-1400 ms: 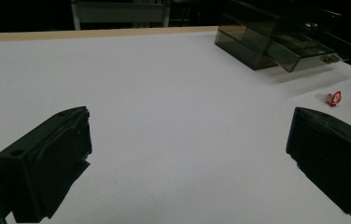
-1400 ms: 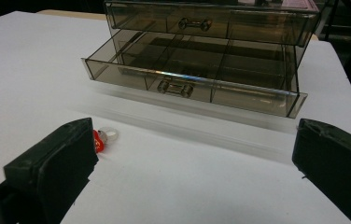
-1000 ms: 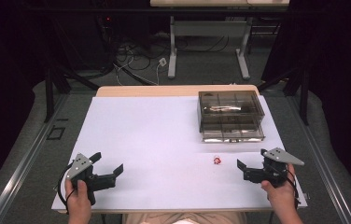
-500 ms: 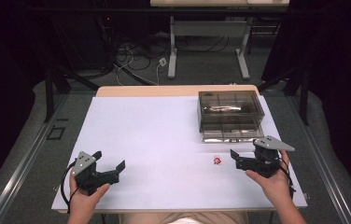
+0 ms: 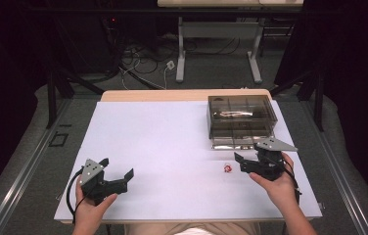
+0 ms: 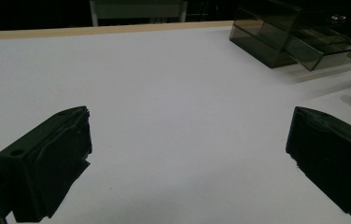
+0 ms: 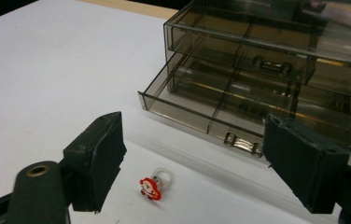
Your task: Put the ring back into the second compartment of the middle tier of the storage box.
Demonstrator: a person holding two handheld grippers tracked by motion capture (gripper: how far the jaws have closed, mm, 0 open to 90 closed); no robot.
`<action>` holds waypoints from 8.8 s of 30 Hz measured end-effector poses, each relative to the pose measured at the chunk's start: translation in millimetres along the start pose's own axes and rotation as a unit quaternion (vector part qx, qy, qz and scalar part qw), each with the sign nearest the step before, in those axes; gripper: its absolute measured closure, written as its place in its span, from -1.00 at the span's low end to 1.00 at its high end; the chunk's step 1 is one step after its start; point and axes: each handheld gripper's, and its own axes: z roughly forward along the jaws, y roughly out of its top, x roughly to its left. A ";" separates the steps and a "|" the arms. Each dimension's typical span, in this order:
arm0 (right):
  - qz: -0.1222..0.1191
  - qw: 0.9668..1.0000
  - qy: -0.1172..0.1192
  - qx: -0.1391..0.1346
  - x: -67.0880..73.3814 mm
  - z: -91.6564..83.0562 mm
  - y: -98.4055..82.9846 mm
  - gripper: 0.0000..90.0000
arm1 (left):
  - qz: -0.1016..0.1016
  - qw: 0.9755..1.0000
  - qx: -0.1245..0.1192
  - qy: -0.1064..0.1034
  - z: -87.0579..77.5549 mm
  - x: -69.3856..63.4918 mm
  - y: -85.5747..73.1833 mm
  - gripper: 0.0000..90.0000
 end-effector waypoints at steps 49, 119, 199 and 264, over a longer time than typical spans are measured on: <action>0.040 0.989 0.040 0.133 16.3 56.5 -29.2 -0.27 | -0.027 1.000 -0.001 0.005 -2.3 9.0 -2.3 -0.97; 0.035 0.985 0.015 0.166 22.5 77.2 -42.7 0.50 | -0.034 0.999 0.001 0.005 -1.8 11.7 -3.3 -0.96; 0.054 0.994 0.036 0.084 16.8 50.2 -27.1 0.52 | -0.039 0.999 0.000 0.004 -2.5 15.1 -4.4 -0.96; 0.047 0.996 0.023 0.075 -6.4 23.8 55.0 0.53 | -0.041 0.999 -0.010 -0.009 -4.0 16.0 -4.9 -1.00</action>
